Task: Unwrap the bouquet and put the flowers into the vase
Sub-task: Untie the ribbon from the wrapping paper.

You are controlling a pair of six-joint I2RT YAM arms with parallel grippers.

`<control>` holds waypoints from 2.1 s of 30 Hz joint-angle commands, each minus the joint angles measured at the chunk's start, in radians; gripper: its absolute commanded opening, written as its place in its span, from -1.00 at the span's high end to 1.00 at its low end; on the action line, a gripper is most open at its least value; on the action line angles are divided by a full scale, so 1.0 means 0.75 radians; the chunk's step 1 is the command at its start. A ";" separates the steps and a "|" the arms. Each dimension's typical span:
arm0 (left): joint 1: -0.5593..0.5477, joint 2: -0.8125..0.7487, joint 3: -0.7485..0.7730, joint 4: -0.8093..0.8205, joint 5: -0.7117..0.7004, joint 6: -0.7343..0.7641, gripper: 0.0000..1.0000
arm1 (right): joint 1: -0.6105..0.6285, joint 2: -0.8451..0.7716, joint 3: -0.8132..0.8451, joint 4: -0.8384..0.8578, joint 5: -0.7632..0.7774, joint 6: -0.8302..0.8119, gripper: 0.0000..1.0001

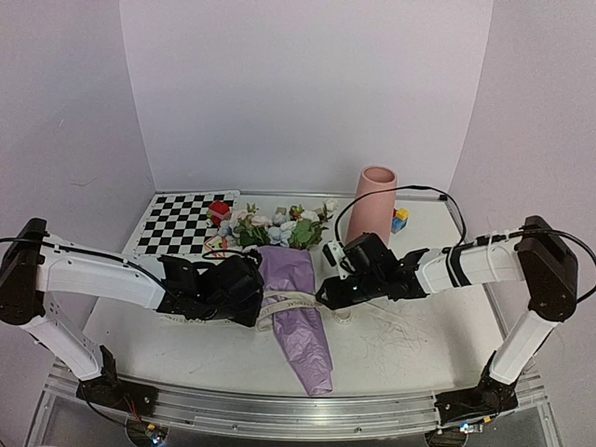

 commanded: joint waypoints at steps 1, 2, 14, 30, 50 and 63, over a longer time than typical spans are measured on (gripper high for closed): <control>-0.004 0.035 0.033 -0.004 -0.026 -0.014 1.00 | 0.075 0.021 0.113 -0.026 -0.060 -0.106 0.18; -0.004 0.040 0.037 -0.004 -0.029 -0.015 1.00 | 0.085 0.033 0.129 -0.036 -0.055 -0.111 0.15; -0.005 0.044 0.038 -0.003 -0.052 -0.024 1.00 | 0.134 0.210 0.316 -0.182 0.065 -0.130 0.12; -0.005 0.002 -0.020 -0.015 -0.089 -0.063 1.00 | 0.137 0.075 0.243 -0.217 0.274 -0.096 0.95; -0.006 -0.139 -0.164 -0.241 -0.130 -0.347 0.79 | -0.260 -0.149 0.007 -0.369 0.490 0.020 0.45; -0.025 -0.064 0.022 -0.162 -0.164 -0.123 0.02 | -0.106 -0.167 0.057 -0.189 0.106 -0.160 -0.21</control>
